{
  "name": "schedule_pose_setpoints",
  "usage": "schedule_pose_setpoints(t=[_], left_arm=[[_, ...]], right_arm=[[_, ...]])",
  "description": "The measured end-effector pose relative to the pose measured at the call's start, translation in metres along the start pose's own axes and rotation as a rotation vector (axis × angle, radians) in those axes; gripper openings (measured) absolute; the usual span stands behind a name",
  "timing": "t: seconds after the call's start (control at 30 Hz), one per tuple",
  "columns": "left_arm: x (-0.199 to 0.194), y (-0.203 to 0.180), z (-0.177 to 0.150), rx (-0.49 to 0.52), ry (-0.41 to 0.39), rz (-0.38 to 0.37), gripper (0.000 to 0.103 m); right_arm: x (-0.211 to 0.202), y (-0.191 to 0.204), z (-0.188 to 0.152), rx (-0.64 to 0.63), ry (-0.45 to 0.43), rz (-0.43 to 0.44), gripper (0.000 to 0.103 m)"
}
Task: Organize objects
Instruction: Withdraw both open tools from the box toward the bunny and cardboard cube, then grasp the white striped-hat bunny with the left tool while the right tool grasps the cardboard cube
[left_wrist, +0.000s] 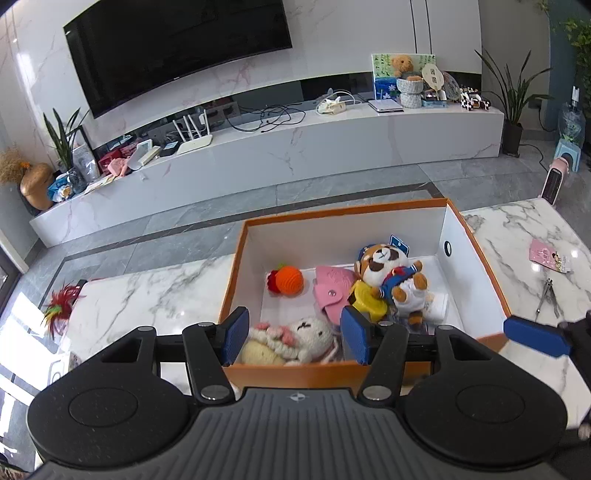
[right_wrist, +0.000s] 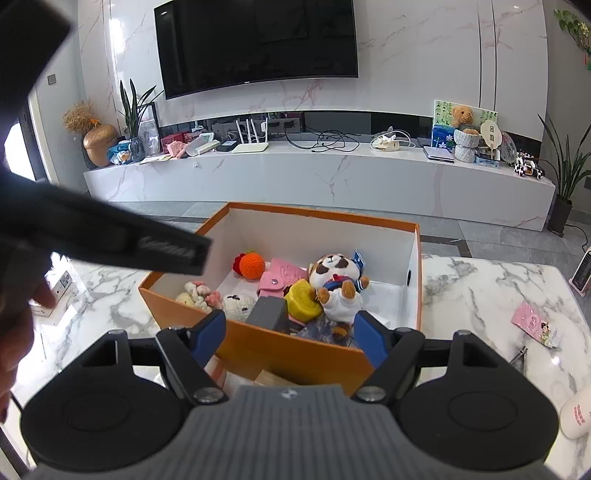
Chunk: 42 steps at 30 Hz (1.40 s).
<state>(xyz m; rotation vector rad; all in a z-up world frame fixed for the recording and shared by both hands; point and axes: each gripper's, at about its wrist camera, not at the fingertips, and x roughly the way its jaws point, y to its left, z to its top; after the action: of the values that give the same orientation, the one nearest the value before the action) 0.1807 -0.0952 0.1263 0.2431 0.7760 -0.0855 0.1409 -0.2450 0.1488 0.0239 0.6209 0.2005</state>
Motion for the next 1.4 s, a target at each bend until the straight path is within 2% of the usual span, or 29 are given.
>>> schedule_pose_setpoints(t=[0.27, 0.4, 0.77, 1.1, 1.23, 1.4], left_arm=[[-0.020, 0.005, -0.046, -0.018, 0.015, 0.005, 0.065], [-0.025, 0.009, -0.067, -0.033, 0.027, -0.003, 0.065], [-0.030, 0.021, -0.101, -0.073, 0.044, -0.009, 0.065], [0.001, 0.021, -0.129, -0.106, 0.104, -0.033, 0.065], [0.019, 0.020, -0.135, -0.119, 0.147, -0.046, 0.065], [0.028, 0.020, -0.134, -0.163, 0.157, -0.080, 0.068]], right_arm=[[-0.012, 0.008, -0.012, -0.051, 0.020, -0.001, 0.079], [-0.014, 0.014, -0.025, -0.121, 0.052, -0.020, 0.080], [-0.015, 0.020, -0.057, -0.222, 0.123, -0.029, 0.081], [-0.007, 0.010, -0.074, -0.221, 0.165, -0.036, 0.082], [0.000, 0.002, -0.074, -0.194, 0.177, -0.032, 0.082], [0.011, -0.001, -0.074, -0.188, 0.192, -0.028, 0.082]])
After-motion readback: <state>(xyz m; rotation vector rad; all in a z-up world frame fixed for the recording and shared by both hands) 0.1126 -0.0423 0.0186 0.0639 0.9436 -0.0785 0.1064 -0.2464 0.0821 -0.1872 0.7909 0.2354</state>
